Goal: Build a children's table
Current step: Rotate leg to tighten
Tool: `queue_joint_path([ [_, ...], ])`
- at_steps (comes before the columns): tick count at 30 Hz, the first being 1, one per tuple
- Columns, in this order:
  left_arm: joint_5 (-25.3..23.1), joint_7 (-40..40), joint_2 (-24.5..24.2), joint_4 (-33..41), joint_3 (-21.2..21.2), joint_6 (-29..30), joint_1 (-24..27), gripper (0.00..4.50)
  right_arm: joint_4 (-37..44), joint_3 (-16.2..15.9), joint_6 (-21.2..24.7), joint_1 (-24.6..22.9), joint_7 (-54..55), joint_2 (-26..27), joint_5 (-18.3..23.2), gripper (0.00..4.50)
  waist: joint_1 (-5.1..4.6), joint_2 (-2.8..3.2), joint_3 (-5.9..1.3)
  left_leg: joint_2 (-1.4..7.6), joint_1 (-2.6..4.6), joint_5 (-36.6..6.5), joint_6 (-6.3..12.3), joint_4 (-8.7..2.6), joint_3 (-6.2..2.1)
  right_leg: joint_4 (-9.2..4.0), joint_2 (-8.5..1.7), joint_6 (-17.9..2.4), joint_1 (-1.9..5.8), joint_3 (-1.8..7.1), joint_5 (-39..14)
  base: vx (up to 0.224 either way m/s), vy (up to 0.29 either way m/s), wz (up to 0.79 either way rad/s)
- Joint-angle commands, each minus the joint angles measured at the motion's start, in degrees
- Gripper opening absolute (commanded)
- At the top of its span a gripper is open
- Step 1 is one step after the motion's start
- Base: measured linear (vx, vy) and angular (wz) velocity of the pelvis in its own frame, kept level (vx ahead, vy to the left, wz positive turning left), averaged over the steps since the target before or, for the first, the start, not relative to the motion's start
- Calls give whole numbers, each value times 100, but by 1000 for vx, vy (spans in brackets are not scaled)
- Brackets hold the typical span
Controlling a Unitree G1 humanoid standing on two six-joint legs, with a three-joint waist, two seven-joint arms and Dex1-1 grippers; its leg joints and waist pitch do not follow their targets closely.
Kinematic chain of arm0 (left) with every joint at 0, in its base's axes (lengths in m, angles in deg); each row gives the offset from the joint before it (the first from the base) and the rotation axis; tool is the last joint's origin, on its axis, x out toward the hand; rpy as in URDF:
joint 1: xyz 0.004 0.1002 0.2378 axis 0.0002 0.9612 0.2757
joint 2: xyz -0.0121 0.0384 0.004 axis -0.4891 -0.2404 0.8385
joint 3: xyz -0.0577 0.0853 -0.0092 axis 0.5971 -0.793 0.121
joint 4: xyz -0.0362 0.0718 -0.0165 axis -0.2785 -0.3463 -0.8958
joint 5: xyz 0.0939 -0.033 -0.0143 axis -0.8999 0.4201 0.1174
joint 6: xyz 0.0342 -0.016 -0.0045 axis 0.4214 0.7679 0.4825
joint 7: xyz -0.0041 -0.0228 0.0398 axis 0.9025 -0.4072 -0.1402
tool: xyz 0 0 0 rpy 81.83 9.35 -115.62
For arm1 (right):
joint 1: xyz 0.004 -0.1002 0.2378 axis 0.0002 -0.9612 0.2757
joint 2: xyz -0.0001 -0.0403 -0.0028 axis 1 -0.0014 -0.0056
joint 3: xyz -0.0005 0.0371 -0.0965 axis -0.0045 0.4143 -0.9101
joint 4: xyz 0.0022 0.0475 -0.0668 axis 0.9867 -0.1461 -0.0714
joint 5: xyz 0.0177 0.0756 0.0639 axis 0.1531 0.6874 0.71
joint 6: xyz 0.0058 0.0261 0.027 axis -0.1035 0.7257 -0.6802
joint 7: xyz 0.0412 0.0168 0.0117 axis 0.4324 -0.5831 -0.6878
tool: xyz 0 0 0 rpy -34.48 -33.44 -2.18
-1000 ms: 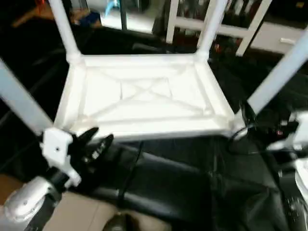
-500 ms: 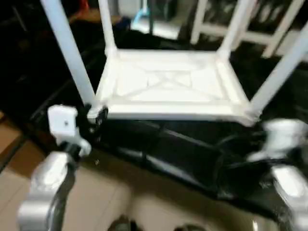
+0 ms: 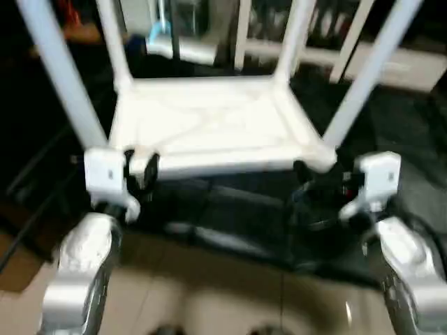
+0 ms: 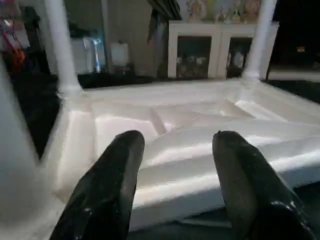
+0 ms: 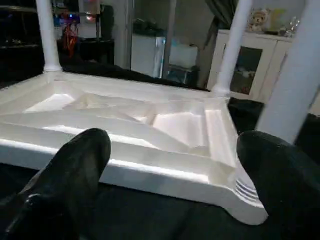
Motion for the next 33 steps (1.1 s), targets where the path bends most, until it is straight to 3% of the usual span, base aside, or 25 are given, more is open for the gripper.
queue_joint_path([
  [1, -57, 52, -55, 89, -13, 41, -29, 255, -19, 68, 15, 16, -16, 3, -5, 450, 123, -158, -379, -227, -808, -70, 449, 430, -682, -1278, -1041, 245, 847, 1001, -4387, 168, -86, -24],
  [2, -60, 18, -63, 89, 16, 69, -38, 255, -16, 75, 46, 12, -7, -6, 14, 450, 188, -108, -369, -265, -835, 243, 492, 244, -789, -1173, -794, 27, 826, 984, -2776, 164, -111, 2],
  [3, -34, 0, -57, 79, 55, 78, -51, 255, -15, 78, 56, 11, -4, -9, 24, 450, 177, 15, -353, -272, -654, 645, 567, -7, -813, -1187, -565, -606, 695, 824, -1681, 116, -100, 32],
  [4, -16, -42, -56, 42, 129, 114, -86, 255, -11, 91, 90, 17, -7, -4, 22, 450, 150, 65, -349, -227, -581, 889, 621, -191, -807, -1208, -472, -853, 618, 732, -1374, 116, -100, 32],
  [5, -70, -58, -81, 19, 138, 92, -103, 255, -7, 95, 75, 21, -7, -3, -8, 450, 112, 295, -407, -1, -448, 1617, 586, -560, -819, -1033, -209, -1025, 432, 486, -271, 157, -19, 23],
  [6, -28, -39, -72, 8, 172, 63, -123, 255, -7, 120, 46, 36, 5, 7, -21, 450, -45, 327, -574, 298, -435, 2499, 1197, -601, -1102, -525, 42, -652, 342, 289, 1336, 226, 35, 9],
  [7, -34, -23, -80, 10, 193, -1, -131, 255, -13, 154, 1, 58, 40, 19, -28, 450, -42, 464, -740, 602, 52, 3376, 1625, -454, -1377, -244, 9, -471, -86, 256, 1807, 226, 35, 9],
  [8, -7, 7, -81, 24, 220, -61, -129, 255, -24, 191, -56, 89, 74, 29, -32, 450, -205, 426, -884, 1071, 572, 5962, 2175, -204, -1853, -81, -333, -44, -689, 523, 1751, 235, 27, 2],
  [9, 186, 124, -44, 89, 315, -179, -95, 255, -50, 264, -159, 151, 134, 41, -49, 450, -262, 355, -828, 988, 587, 8089, 2018, -75, -2003, -107, -561, 438, -872, 792, 2070, 152, 66, -13],
  [10, 325, 195, -15, 126, 372, -232, -74, 255, -60, 296, -202, 177, 157, 46, -62, 450, -274, 286, -808, 684, 431, 8002, 1790, -31, -1937, -206, -571, 556, -838, 868, 2421, 152, 66, -13],
  [11, 395, 212, 5, 152, 417, -276, -66, 284, -70, 329, -236, 204, 176, 50, -71, 450, -211, 60, -678, -185, -371, 6016, 1137, -127, -1403, -437, -303, 629, -287, 755, 3408, 54, 108, -9],
  [12, 395, 212, 5, 152, 417, -276, -66, 290, -70, 329, -236, 204, 176, 50, -71, 450, -167, 42, -666, -371, -493, 4618, 936, -234, -1203, -580, -218, 523, -123, 695, 3437, 0, 0, 0],
  [13, 535, 267, 30, 192, 467, -266, -58, 290, -75, 385, -275, 239, 187, 65, -39, 450, -204, 64, -651, -352, -566, 2645, 587, -343, -1073, -612, -255, 239, -9, 694, 3337, 0, 0, 0],
  [14, 571, 237, 17, 235, 561, -258, -72, 290, -97, 493, -375, 331, 256, 68, -63, 450, -252, 133, -668, -225, -593, 1788, 327, -507, -1055, -600, -301, -103, 136, 624, 3140, 0, 0, 0],
  [16, 547, 162, 27, 246, 683, -320, -121, 310, -103, 575, -463, 403, 305, 78, -92, 450, -320, 204, -621, -101, -548, 1344, 103, -606, -1025, -641, -216, -519, 75, 541, 2704, 0, 0, 0],
  [17, 611, 159, 65, 279, 780, -366, -167, 325, -91, 603, -540, 439, 296, 57, -124, 450, -364, 233, -575, -22, -492, 946, 46, -648, -990, -717, -197, -824, 2, 499, 2066, 0, 0, 0],
  [20, 850, 289, 92, 373, 844, -393, -166, 332, -84, 645, -643, 469, 276, 34, -109, 450, -365, 219, -529, 79, -452, 179, 172, -721, -858, -815, -217, -1161, -51, 503, 1015, -19, -8, 3],
  [21, 956, 351, 97, 412, 857, -391, -136, 351, -91, 656, -678, 473, 283, 26, -117, 450, -348, 220, -519, 128, -423, -235, 124, -757, -785, -847, -222, -1164, -98, 500, 511, -62, 2, 12],
  [23, 827, 308, 3, 447, 907, -401, -14, 372, -146, 710, -723, 495, 324, 3, -170, 450, -326, 208, -508, 185, -383, -598, 59, -801, -696, -882, -213, -1069, -170, 497, 67, -59, 6, 13],
  [24, 832, 259, 7, 460, 982, -440, 5, 372, -163, 731, -741, 512, 343, 0, -183, 450, -327, 208, -514, 203, -399, -686, -4, -818, -665, -885, -206, -950, -182, 500, -78, 0, 0, 0],
  [27, 884, 195, 42, 531, 1148, -545, 54, 409, -202, 786, -790, 549, 372, 20, -177, 450, -326, 188, -542, 211, -431, -781, -170, -844, -612, -891, -204, -689, -200, 505, -162, 0, 0, 0],
  [33, 694, -97, 51, 621, 1643, -1007, 196, 446, -304, 805, -873, 565, 369, 19, -228, 450, -333, 160, -600, 205, -492, -430, -146, -825, -593, -870, -199, -527, -185, 499, 373, 0, 0, 0],
])
